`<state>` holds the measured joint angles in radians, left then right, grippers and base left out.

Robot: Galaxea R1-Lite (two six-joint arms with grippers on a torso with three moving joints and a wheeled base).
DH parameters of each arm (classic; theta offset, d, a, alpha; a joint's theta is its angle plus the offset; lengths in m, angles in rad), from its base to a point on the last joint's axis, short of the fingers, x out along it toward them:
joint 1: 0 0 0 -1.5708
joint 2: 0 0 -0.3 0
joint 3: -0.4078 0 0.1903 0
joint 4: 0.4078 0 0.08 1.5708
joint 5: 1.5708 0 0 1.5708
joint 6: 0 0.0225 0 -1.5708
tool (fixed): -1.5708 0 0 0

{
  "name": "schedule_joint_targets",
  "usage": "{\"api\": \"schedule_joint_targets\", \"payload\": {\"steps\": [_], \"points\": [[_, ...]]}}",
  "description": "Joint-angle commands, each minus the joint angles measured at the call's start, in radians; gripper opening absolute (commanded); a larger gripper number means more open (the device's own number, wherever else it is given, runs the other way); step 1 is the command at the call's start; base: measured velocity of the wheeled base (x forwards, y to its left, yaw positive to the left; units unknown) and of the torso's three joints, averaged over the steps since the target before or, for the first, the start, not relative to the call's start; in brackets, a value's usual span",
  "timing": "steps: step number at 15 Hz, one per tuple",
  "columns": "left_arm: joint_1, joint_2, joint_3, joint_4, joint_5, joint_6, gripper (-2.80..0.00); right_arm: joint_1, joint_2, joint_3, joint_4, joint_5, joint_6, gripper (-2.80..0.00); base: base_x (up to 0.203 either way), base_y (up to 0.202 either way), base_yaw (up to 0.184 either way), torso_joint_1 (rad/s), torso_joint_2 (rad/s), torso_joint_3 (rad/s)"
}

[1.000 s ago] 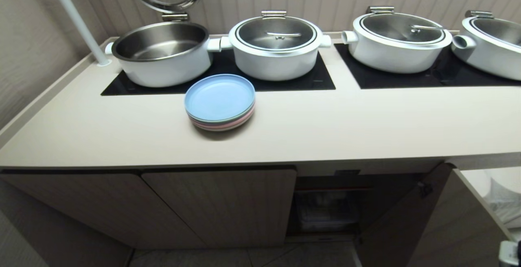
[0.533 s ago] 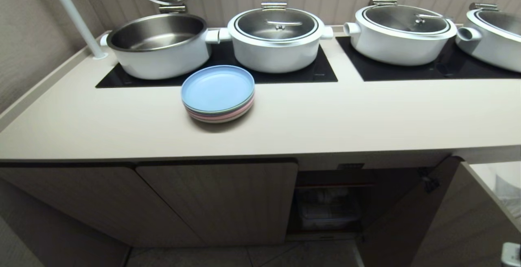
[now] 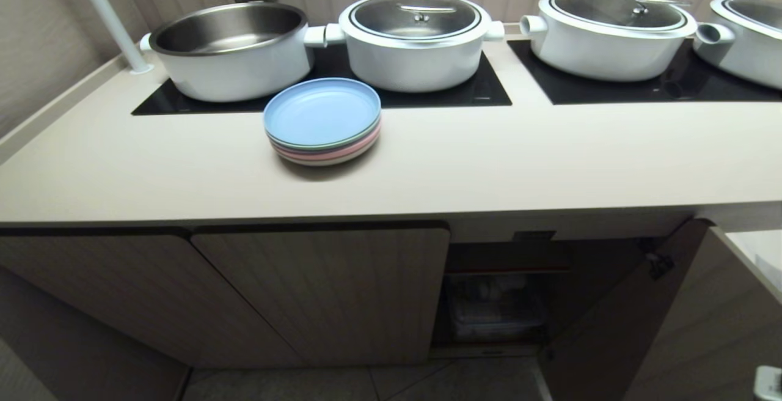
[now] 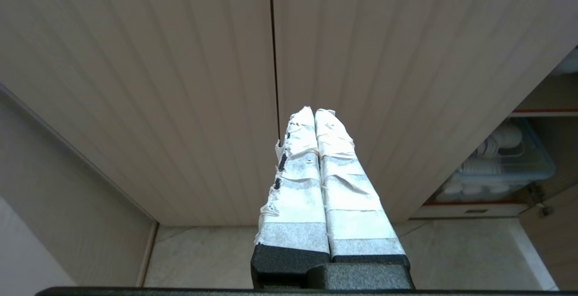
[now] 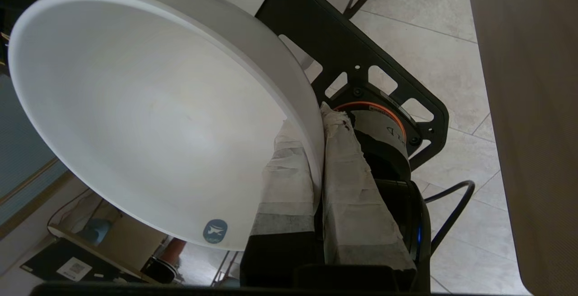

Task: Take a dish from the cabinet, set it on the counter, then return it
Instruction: Put it back into the cabinet

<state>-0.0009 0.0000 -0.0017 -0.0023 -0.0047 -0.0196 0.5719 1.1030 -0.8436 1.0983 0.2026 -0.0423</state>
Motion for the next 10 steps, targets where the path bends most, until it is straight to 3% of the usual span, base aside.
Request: {"api": "schedule_joint_targets", "payload": {"steps": [1,10], "points": [[-0.001,0.000,0.000,-0.001,0.000,0.000,-2.80,0.000,-0.001,0.001,0.009,0.001,-0.001,-2.80,0.000,0.000,0.000,-0.180,0.38,0.198],[0.000,0.000,0.000,-0.001,-0.001,0.000,-2.80,0.000,-0.017,0.013,0.012,0.001,-0.001,-2.80,0.000,0.000,0.000,-0.244,0.53,0.288]]}}
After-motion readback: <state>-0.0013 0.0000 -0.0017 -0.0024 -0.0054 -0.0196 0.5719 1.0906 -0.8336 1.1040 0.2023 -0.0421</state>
